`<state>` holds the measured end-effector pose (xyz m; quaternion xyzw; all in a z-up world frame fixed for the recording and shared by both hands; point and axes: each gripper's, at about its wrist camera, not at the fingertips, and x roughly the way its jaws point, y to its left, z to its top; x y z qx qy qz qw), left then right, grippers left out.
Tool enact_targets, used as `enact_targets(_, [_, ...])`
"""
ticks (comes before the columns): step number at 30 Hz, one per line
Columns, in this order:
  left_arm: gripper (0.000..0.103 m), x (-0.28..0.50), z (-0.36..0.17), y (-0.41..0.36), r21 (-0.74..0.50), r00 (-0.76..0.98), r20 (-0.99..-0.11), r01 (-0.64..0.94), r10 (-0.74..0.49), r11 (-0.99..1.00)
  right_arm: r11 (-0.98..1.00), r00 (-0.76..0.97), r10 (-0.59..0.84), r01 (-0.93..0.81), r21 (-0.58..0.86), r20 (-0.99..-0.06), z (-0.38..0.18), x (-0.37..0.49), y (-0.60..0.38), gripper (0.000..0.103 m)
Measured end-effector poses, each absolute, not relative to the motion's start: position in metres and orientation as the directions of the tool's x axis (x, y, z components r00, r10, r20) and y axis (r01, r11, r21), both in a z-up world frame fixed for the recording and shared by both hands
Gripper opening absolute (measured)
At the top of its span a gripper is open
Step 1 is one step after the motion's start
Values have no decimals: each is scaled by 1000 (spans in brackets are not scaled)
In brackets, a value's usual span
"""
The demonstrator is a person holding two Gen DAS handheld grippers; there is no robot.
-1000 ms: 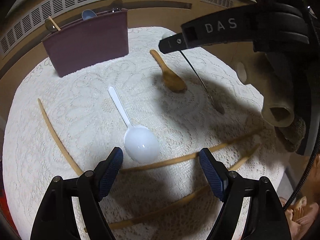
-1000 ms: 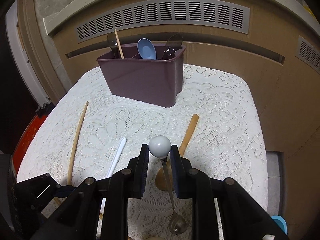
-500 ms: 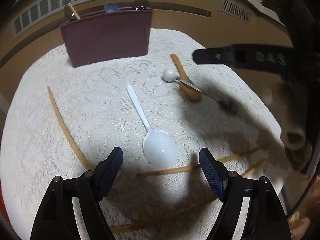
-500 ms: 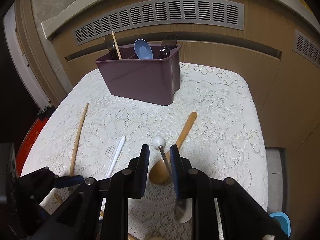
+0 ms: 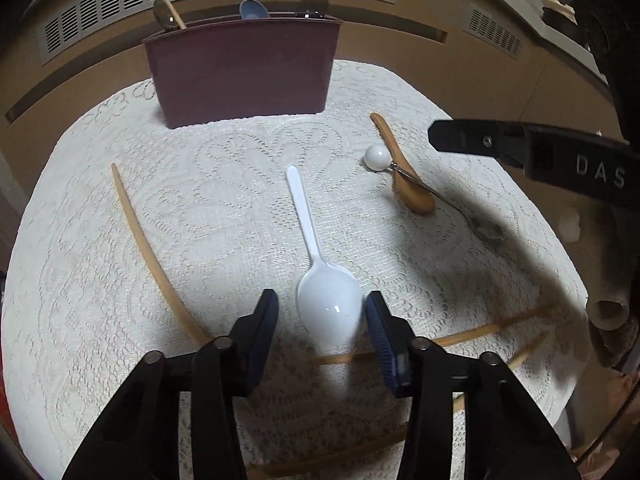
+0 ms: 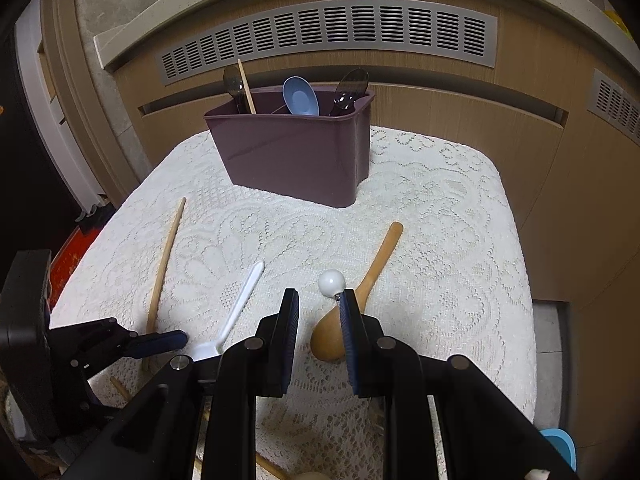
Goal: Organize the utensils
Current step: 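Grasp the white plastic spoon with the left gripper while the right holds the metal spoon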
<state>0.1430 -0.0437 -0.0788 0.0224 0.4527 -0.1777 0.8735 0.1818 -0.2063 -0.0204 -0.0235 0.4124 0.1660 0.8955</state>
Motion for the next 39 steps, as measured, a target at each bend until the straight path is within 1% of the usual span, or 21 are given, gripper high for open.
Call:
enact_targets(1, [35, 143, -78, -40, -126, 530, -797, 324, -291, 938, 943, 603, 277, -322, 89, -748, -21, 182, -205, 21])
enact_targets(2, [35, 143, -78, -37, -129, 534, -794, 317, -290, 940, 940, 600, 276, -331, 81, -751, -23, 181, -204, 22])
enact_targets(3, [35, 143, -76, -32, -132, 543, -789, 308, -288, 942, 938, 599, 275, -339, 72, -752, -24, 181, -203, 26])
enact_targets(4, [35, 142, -75, -25, -132, 556, -782, 294, -282, 947, 932, 596, 272, -359, 52, -755, -26, 179, -201, 34])
enact_targets(6, [35, 142, -71, -12, -137, 579, -770, 262, -269, 955, 920, 599, 254, -392, -1, -759, -32, 174, -197, 43])
enact_targets(8, [35, 143, -69, 3, -158, 592, -761, 229, -266, 961, 904, 596, 225, -422, -62, -771, -39, 171, -192, 43])
enact_targets(9, [35, 144, -68, 9, -167, 595, -758, 218, -267, 962, 898, 587, 229, -435, -65, -777, -41, 172, -191, 43])
enact_targets(14, [35, 143, -68, 33, -213, 600, -749, 185, -282, 959, 894, 564, 228, -444, -59, -794, -47, 194, -185, 43])
enact_targets(18, [35, 141, -72, 43, -233, 590, -753, 176, -292, 956, 904, 550, 191, -421, -72, -813, -61, 223, -175, 36])
enact_targets(19, [35, 141, -73, 43, -237, 586, -755, 174, -294, 956, 908, 550, 164, -409, -93, -819, -67, 231, -172, 35])
enact_targets(21, [35, 141, -75, 45, -242, 577, -762, 168, -294, 956, 909, 546, 151, -404, -102, -824, -74, 237, -169, 34])
enact_targets(23, [35, 140, -77, 45, -243, 572, -766, 165, -294, 956, 914, 536, 155, -396, -85, -830, -77, 241, -168, 29])
enact_targets(24, [35, 141, -79, 45, -245, 569, -767, 164, -295, 955, 915, 532, 157, -396, -80, -832, -76, 240, -168, 20])
enact_targets(28, [37, 143, -80, 44, -247, 566, -770, 160, -294, 956, 918, 529, 172, -393, -60, -831, -68, 230, -165, 20])
enact_targets(33, [37, 146, -80, 42, -237, 572, -771, 149, -279, 960, 911, 553, 248, -413, -3, -795, -42, 207, -163, 20])
enact_targets(36, [34, 141, -76, 39, -205, 591, -766, 149, -254, 967, 909, 568, 280, -417, 22, -774, -27, 196, -165, 20])
enact_targets(39, [34, 132, -61, 36, -190, 623, -739, 173, -256, 967, 909, 583, 294, -416, 33, -758, -17, 186, -168, 20])
